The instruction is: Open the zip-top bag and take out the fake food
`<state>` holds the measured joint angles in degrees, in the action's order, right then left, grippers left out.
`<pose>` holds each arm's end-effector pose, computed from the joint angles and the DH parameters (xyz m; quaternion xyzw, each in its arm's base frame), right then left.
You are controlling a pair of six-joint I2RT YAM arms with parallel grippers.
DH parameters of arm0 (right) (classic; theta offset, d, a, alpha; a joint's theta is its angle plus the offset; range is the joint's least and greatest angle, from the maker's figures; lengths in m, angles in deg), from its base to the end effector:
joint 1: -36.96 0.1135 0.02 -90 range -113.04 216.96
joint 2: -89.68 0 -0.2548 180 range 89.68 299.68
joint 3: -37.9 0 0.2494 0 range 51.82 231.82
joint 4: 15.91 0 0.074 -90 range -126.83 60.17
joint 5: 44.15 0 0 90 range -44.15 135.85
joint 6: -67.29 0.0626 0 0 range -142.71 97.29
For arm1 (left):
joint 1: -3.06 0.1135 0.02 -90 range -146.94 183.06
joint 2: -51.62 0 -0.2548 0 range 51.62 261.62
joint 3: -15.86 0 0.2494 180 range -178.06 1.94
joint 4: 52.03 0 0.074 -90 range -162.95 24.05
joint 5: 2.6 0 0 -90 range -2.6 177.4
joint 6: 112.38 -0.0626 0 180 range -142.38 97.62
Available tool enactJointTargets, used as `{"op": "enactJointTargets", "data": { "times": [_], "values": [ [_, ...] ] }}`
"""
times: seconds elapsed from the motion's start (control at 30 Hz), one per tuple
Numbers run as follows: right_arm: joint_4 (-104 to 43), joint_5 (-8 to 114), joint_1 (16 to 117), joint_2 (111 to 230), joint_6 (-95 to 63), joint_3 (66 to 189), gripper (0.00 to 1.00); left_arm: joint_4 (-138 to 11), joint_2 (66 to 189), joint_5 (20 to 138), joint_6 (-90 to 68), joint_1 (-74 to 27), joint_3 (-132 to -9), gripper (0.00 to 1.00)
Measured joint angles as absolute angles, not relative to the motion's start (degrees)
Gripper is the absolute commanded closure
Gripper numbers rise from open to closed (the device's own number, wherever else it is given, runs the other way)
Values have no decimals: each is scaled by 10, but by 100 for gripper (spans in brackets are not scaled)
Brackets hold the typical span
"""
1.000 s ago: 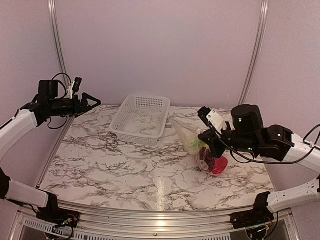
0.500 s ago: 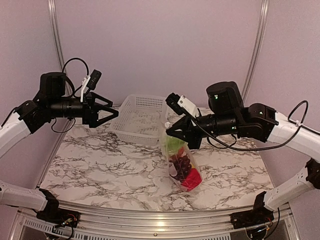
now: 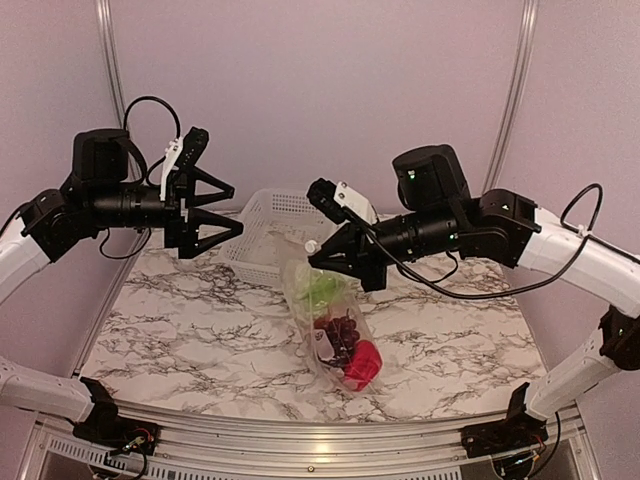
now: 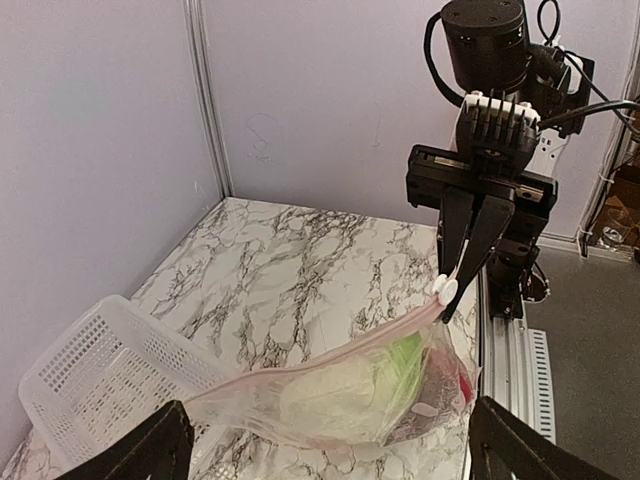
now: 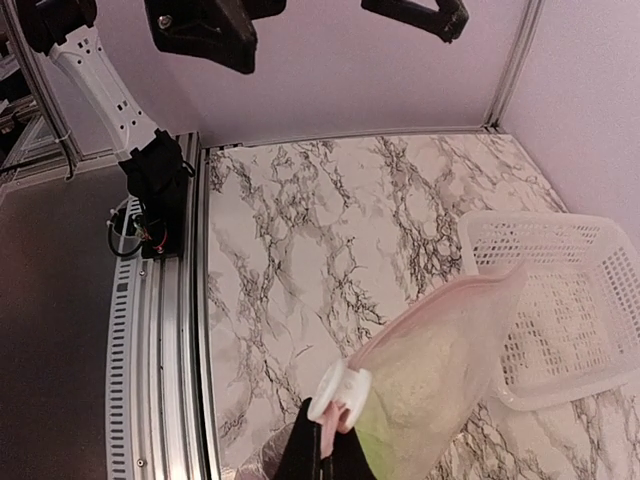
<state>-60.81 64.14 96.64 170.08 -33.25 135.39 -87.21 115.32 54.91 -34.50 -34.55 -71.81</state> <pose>0.1516 0.2982 0.3758 -0.5534 0.6444 0.3358 0.4071 0.1850 -0.1849 0.4186 0.4731 0.5985 -0.3453 0.5466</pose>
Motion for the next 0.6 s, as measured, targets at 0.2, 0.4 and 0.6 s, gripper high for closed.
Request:
{"op": "enactJointTargets", "data": {
  "times": [0.2,0.4,0.6],
  "values": [
    [-666,637,966,1701,-361,1410,100,-866,1187,566,-378,-395,-760,3],
    [-716,632,966,1702,-390,1464,100,-859,1276,574,-422,-427,-834,3],
    [-745,611,966,1703,-423,1463,100,-857,1324,574,-443,-455,-861,10]
  ]
}}
